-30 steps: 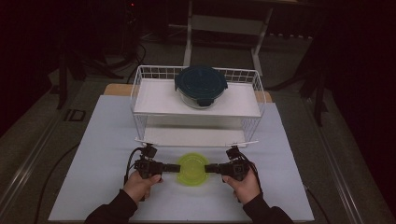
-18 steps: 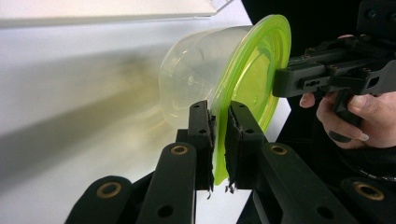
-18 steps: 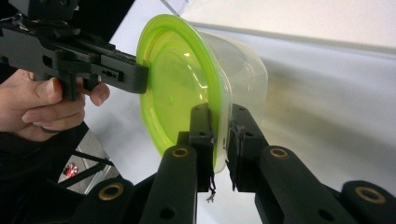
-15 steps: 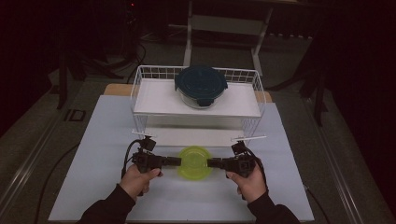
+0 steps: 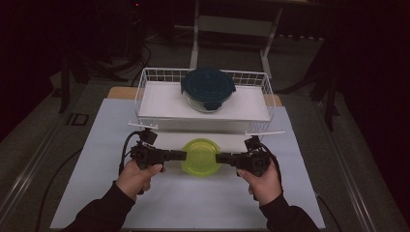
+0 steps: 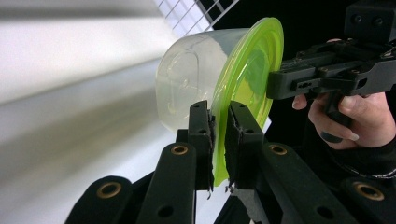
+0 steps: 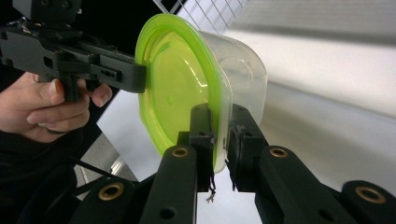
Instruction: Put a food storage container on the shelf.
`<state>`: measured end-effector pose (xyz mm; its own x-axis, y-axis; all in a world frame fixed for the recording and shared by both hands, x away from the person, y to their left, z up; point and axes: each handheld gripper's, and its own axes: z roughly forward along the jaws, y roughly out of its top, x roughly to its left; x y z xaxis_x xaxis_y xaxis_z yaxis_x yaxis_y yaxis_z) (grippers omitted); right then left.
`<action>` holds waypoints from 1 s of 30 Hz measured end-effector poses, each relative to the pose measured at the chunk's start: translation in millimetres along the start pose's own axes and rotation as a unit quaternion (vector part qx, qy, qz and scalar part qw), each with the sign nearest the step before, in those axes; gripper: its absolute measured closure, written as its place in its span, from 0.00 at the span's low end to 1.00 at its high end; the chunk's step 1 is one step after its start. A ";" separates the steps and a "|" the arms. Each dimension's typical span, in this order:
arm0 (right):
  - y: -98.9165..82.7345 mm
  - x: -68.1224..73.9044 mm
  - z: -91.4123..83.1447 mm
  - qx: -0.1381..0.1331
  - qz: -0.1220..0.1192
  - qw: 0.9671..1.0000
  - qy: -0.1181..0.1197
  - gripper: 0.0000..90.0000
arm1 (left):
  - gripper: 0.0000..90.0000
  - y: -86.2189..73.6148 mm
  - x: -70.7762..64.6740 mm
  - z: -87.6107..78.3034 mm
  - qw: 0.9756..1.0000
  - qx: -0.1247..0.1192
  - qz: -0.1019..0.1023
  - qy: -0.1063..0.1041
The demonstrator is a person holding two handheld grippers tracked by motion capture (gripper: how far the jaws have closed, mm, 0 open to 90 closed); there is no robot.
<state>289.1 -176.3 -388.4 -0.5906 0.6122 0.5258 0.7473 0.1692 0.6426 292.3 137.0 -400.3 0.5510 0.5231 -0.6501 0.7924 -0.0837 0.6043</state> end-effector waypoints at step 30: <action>81.6 45.5 -48.9 -0.063 -0.040 0.997 -0.006 0.90 | 0.90 86.6 -57.3 -51.6 0.997 -0.045 0.059 -0.001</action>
<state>308.4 -172.4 -284.8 -0.6429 0.6099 0.4633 0.6527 0.1198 0.7480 315.8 143.6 -287.0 0.6400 0.5125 -0.5726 0.6950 -0.0683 0.7157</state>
